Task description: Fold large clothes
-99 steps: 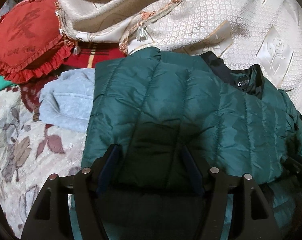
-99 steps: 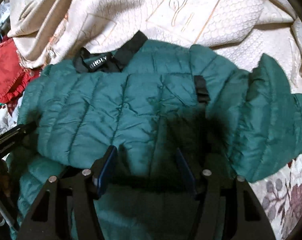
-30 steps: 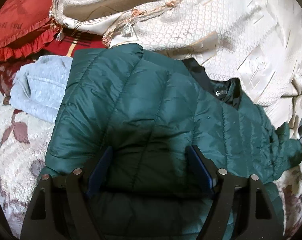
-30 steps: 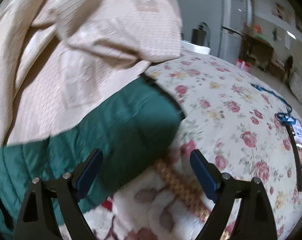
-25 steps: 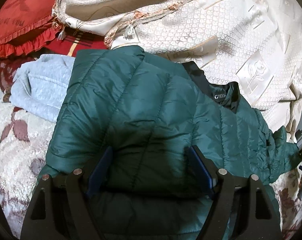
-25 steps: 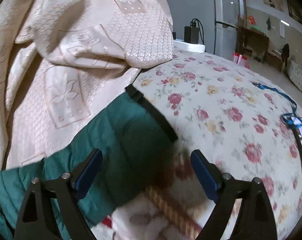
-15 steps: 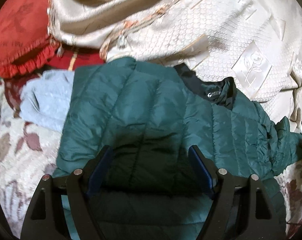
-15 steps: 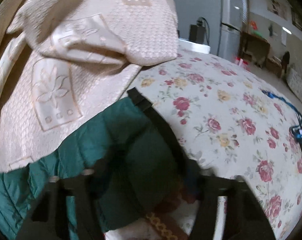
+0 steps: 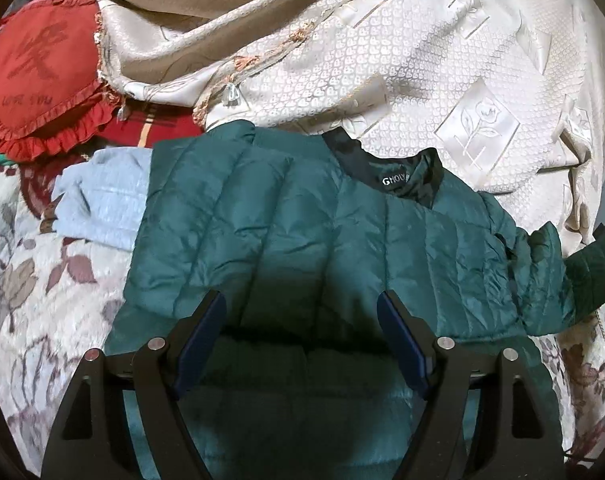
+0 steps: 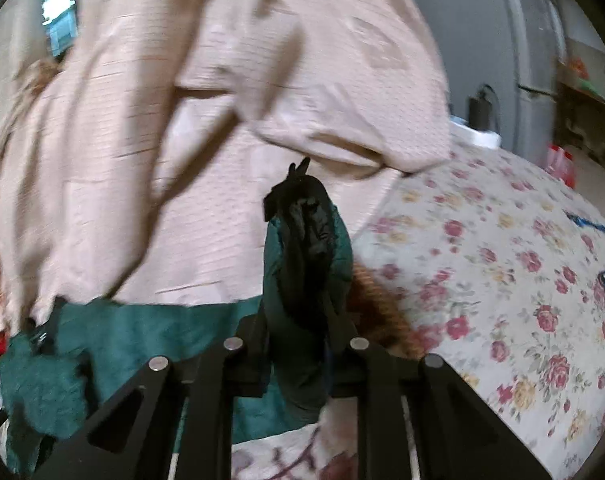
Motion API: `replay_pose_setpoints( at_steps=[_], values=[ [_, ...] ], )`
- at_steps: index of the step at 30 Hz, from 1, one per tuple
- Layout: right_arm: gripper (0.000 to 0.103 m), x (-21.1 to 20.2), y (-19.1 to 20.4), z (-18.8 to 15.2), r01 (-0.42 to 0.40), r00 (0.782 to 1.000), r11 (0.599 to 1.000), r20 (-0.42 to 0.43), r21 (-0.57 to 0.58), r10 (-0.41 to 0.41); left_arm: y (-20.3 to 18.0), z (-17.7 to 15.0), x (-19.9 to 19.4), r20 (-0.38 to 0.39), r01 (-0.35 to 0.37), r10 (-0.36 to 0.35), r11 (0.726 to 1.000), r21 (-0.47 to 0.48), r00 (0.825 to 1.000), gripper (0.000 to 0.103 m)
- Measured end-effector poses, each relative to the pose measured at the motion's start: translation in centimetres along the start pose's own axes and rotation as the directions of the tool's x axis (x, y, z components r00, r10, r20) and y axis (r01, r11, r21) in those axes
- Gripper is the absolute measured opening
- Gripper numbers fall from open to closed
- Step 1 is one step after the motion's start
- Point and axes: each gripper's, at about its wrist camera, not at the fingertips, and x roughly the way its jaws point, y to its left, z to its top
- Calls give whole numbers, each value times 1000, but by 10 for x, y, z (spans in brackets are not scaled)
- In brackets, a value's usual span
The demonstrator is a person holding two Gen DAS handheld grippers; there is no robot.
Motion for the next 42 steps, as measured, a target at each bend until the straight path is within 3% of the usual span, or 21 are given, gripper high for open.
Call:
replay_pose_setpoints(
  at_steps=[9,22,32,42],
  values=[
    [17,-33,74,-21,-147,989,983,-36,-106,144,-2,-7,-17,2,-19,19,999,27,1000,61],
    [17,-46,178,-56,-327,942,920,-147,-214,301,15,-7,-29,5,-47,47,999,-7,999,61],
    [17,-43,262,-89,-448,888,852,-245,-269,389,28,-7,-33,11,-47,47,998,-33,999,61],
    [17,-9,322,-127,-531,823,816,-369,-230,432,41,-12,-29,-4,-37,36,997,-73,999,61]
  ],
)
